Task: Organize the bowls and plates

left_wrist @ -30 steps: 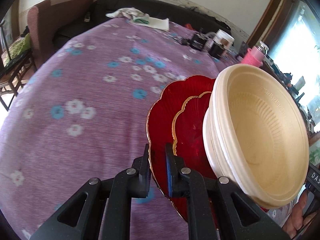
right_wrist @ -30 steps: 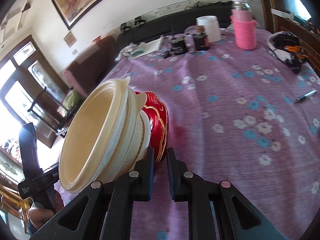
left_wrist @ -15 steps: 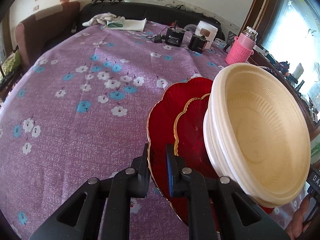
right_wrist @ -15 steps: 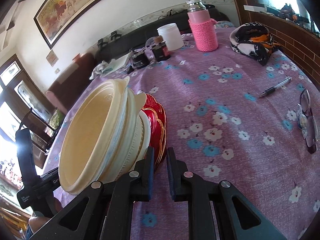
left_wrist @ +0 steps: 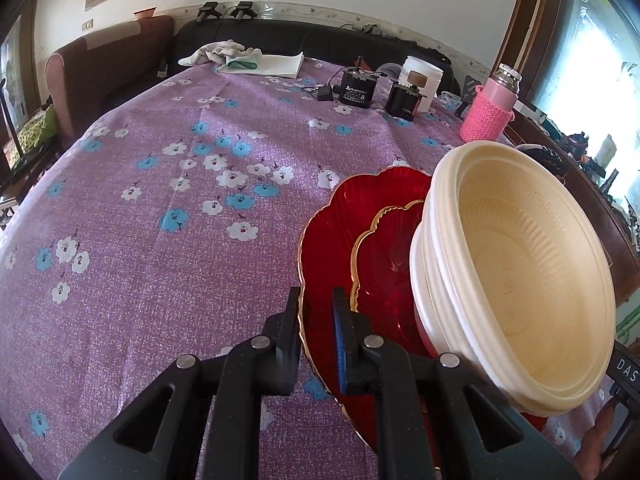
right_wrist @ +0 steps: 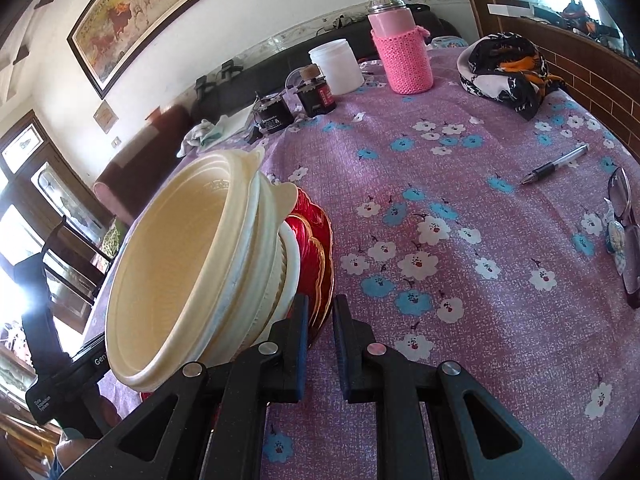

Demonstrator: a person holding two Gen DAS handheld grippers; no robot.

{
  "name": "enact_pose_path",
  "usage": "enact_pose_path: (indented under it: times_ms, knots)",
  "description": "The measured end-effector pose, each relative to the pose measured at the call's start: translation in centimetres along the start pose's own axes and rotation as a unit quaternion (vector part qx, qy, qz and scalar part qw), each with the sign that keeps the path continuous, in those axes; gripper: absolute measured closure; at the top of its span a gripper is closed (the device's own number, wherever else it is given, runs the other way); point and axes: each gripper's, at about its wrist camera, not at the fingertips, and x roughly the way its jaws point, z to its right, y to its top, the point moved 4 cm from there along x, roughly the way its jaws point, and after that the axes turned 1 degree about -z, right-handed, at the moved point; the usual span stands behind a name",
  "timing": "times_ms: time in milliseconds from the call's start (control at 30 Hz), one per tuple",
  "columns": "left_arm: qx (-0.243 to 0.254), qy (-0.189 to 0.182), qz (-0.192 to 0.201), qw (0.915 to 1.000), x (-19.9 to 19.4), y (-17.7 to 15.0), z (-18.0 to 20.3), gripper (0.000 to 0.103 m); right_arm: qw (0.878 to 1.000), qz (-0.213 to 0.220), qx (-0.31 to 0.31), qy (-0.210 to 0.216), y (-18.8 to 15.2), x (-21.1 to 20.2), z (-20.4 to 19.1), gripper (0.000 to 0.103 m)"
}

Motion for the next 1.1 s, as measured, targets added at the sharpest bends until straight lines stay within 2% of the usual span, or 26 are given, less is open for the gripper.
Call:
enact_pose_path:
  times_ms: [667,933,1000,1100]
  knots:
    - [-0.022,-0.013,-0.001,0.9997,-0.10,0.02,-0.47,0.085,1.000,-0.018,0.007,-0.006,-0.32,-0.34,0.07,0.090]
    - [-0.018,-0.013,-0.002,0.9998,-0.15,0.00,-0.42,0.085,1.000,-0.008,0.004,-0.028,-0.36,-0.34,-0.29,0.090]
    - [-0.014,-0.009,-0.002,0.9999,-0.23,-0.04,-0.40,0.080,0.999,-0.006,0.006,-0.031,-0.37,-0.35,-0.33,0.090]
    - [-0.012,-0.008,-0.003,0.9999,-0.32,-0.13,-0.43,0.078,0.999,-0.003,0.004,-0.039,-0.43,-0.33,-0.45,0.090]
